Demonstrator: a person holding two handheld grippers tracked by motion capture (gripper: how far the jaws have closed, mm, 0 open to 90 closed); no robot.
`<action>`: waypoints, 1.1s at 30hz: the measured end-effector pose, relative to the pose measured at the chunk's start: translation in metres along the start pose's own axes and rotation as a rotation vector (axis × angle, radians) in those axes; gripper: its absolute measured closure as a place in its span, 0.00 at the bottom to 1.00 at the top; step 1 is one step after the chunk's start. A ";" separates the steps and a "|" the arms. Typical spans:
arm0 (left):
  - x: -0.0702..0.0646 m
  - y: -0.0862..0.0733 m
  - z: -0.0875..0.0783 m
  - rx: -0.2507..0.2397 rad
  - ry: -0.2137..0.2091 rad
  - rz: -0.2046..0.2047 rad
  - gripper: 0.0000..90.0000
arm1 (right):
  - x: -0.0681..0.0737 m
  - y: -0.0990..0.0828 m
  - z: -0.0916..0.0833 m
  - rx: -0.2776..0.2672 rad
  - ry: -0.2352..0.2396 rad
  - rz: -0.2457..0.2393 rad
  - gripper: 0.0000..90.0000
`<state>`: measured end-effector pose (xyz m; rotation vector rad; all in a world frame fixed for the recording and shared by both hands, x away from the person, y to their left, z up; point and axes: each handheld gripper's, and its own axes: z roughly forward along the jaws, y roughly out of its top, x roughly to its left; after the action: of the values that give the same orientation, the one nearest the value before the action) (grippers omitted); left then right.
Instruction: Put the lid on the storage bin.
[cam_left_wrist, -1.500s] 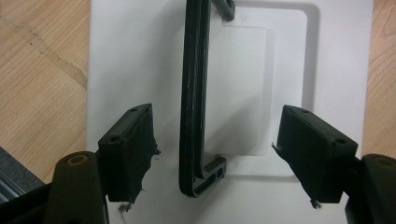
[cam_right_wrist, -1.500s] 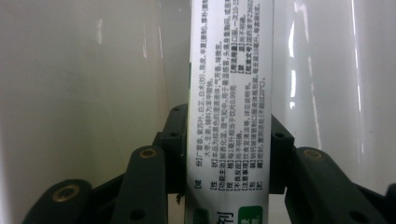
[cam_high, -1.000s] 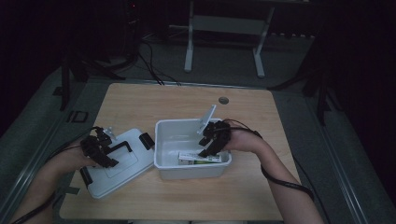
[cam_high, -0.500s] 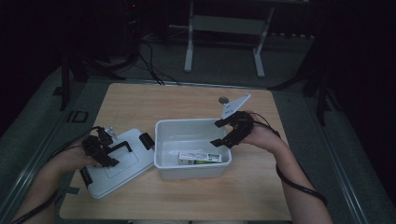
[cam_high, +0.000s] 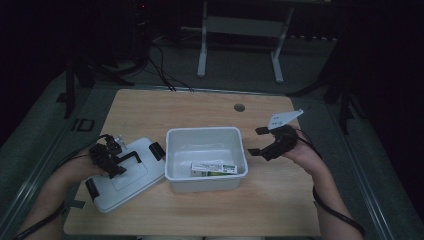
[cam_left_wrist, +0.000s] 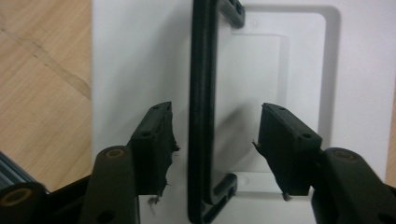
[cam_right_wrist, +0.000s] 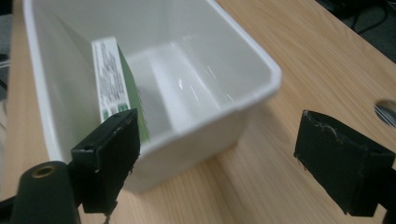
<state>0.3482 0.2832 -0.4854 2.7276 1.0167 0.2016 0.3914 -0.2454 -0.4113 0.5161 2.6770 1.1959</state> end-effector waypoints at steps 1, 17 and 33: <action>0.001 0.000 -0.001 -0.009 -0.010 -0.001 0.52 | -0.001 -0.005 -0.001 0.000 -0.010 0.008 0.16; 0.005 0.005 -0.005 -0.016 -0.026 0.021 0.71 | 0.002 -0.085 0.006 0.014 -0.075 0.125 0.16; 0.002 0.013 -0.003 0.006 -0.091 0.035 0.92 | 0.015 -0.116 0.009 -0.006 -0.112 0.162 0.16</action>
<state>0.3571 0.2756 -0.4795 2.7341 0.9464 0.0803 0.3522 -0.3057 -0.5038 0.7887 2.5771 1.1771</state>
